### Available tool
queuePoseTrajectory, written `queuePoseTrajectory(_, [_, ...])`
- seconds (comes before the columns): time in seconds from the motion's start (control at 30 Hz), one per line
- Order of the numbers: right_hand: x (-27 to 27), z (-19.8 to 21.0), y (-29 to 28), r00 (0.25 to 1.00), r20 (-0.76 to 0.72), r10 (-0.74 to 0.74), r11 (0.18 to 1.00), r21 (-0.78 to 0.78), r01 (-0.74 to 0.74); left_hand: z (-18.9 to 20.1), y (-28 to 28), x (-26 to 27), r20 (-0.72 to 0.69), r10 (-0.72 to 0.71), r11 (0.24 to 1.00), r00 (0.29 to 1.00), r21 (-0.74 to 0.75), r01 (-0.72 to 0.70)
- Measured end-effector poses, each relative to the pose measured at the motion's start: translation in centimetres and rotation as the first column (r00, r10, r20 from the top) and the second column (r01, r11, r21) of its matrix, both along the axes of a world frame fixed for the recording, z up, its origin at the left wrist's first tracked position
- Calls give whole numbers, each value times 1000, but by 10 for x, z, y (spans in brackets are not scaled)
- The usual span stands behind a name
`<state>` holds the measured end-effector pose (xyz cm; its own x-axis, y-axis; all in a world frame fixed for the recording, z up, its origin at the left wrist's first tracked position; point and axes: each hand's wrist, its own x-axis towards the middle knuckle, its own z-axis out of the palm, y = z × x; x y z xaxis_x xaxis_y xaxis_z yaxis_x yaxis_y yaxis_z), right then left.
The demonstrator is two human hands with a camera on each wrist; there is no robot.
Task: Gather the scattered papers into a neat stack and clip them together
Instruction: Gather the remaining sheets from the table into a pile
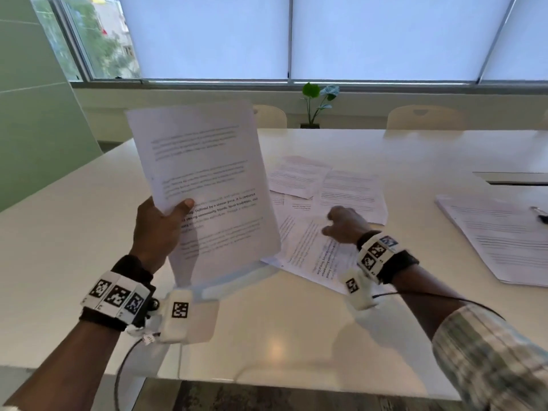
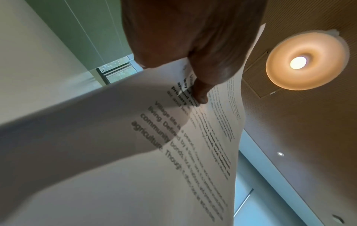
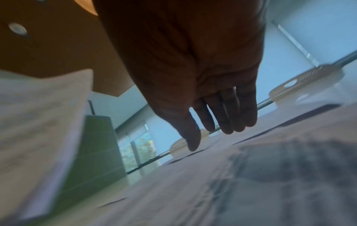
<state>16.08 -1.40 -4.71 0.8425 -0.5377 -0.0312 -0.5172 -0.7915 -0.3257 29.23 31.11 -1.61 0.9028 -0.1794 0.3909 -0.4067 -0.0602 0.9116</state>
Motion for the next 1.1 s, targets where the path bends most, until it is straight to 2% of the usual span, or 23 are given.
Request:
queuePoseTrajectory(0.07, [-5, -1, -23, 994, -102, -26, 995, -97, 16, 6, 2, 7, 19, 7, 1000, 1000, -14, -7])
queuePoseTrajectory(0.17, [-12, -10, -39, 977, -207, -44, 996, -86, 26, 9, 5, 21, 2, 19, 998, 1000, -59, -19])
queuePoseTrajectory(0.3, [-8, -11, -39, 970, -240, -26, 996, -87, 6, 7, 0, 33, -59, 2, 996, 998, -88, -7])
queuePoseTrajectory(0.43, [-3, -5, -36, 975, -223, -20, 999, -50, 9, 8, -7, 41, -56, -24, 997, 998, -75, 20])
queuePoseTrajectory(0.57, [-2, 2, -41, 995, -99, -25, 995, 92, 34, 10, -9, 57, -60, -29, 997, 998, -71, 25])
queuePoseTrajectory(0.67, [-8, 13, -53, 986, 98, -133, 949, 299, 99, 12, -12, 67, -66, -43, 997, 997, -67, 38])
queuePoseTrajectory(0.73, [-11, 20, -64, 925, 245, -290, 882, 444, 159, 12, -15, 70, -63, -50, 997, 997, -56, 46])
queuePoseTrajectory(0.87, [0, 22, -93, 755, 284, -591, 715, 619, 327, 12, -25, 75, -66, -50, 998, 997, -38, 47])
queuePoseTrajectory(0.93, [9, 17, -108, 729, 280, -625, 729, 542, 418, 10, -33, 78, -65, -40, 998, 997, -41, 37])
queuePoseTrajectory(1.1, [23, 6, -128, 779, 187, -599, 793, 277, 543, 8, -59, 90, -96, -25, 998, 995, -63, 19])
